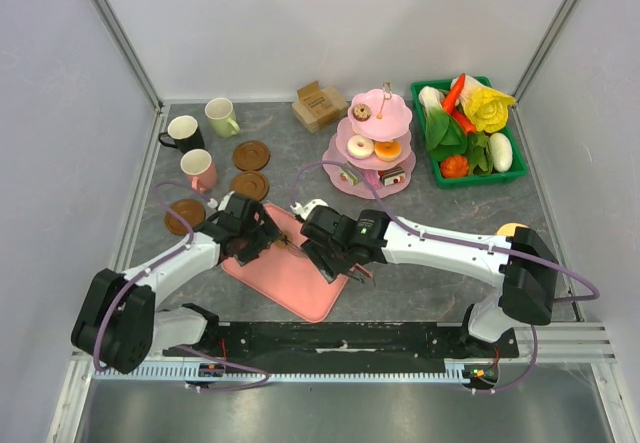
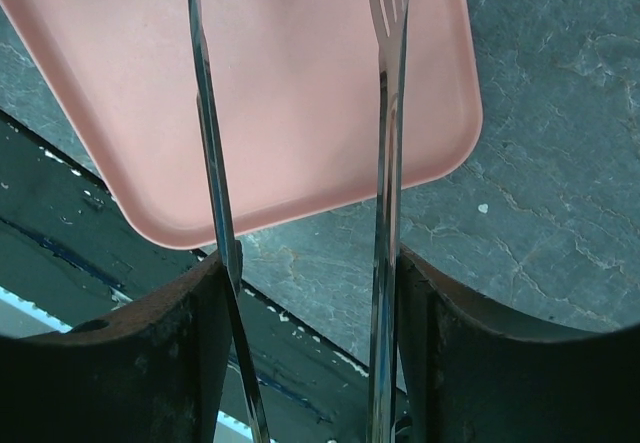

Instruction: Serve the afternoon tea

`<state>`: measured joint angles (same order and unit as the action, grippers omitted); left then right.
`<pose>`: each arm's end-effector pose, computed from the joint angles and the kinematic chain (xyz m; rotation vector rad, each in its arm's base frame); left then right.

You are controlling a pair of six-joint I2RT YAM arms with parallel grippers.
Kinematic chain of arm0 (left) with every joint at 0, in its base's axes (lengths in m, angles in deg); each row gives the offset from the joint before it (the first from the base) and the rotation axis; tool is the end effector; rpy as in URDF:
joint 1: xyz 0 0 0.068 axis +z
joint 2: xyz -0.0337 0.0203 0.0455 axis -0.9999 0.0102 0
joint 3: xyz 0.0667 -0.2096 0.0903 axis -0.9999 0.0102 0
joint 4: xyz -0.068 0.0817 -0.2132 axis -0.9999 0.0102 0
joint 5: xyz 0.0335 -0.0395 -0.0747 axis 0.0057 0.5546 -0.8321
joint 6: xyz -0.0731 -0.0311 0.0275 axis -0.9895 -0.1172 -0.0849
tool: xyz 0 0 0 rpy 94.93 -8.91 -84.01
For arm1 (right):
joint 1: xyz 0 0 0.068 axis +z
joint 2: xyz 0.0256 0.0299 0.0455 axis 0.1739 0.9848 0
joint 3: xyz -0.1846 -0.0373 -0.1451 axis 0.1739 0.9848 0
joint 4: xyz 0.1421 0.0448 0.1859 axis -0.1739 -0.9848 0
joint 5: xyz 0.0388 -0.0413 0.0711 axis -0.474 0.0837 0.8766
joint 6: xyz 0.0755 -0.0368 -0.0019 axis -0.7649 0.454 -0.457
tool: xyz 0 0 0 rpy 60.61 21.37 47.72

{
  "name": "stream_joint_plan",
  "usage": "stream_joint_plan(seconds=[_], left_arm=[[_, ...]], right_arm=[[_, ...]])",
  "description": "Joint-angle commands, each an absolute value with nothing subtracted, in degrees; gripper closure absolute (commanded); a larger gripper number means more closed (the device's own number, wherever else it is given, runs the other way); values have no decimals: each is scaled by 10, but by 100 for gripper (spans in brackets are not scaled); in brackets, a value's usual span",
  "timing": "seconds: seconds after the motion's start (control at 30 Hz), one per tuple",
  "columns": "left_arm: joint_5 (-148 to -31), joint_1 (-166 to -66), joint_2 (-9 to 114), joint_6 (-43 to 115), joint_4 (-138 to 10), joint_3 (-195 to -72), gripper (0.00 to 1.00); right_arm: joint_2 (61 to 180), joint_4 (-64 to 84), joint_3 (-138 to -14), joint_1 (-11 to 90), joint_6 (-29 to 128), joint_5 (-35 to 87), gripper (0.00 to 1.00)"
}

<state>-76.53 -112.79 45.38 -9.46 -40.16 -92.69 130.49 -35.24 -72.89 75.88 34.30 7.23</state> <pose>0.2092 -0.0839 0.1144 -0.7978 2.5249 -0.3947 0.1418 0.2818 0.1975 -0.9492 2.5005 0.2391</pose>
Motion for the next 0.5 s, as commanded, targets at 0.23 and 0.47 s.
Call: stream_joint_plan(seconds=[0.23, 0.47], left_arm=[[-719, -1164, 461, -123, -341, -1004, 9], [-627, -1112, 344, -115, -175, -1044, 7]], right_arm=[[1318, -448, -828, 764, 400, 86, 36], [1402, -525, -939, 787, 428, 59, 35]])
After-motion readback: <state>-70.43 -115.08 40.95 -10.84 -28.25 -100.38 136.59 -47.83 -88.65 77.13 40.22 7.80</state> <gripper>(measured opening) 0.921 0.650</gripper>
